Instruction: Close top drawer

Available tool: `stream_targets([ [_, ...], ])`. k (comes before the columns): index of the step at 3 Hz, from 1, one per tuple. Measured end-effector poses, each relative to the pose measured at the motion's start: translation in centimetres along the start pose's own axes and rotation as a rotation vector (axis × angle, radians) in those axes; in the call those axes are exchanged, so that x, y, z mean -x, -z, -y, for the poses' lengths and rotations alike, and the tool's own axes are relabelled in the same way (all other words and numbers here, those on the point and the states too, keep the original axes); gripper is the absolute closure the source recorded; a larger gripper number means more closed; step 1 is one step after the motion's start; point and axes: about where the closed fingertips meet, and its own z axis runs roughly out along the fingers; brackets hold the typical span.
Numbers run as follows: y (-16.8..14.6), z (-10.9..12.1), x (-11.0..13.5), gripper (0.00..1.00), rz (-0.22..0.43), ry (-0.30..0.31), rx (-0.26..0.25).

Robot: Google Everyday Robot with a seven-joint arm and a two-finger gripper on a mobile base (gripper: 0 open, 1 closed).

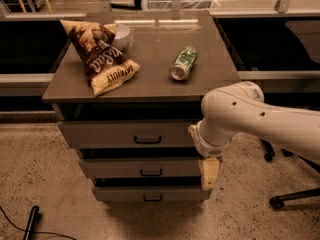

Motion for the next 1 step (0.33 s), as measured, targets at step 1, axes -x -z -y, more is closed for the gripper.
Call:
stream_targets([
  [1, 0.0, 0.0, 0.0, 0.0, 0.0, 0.0, 0.0],
])
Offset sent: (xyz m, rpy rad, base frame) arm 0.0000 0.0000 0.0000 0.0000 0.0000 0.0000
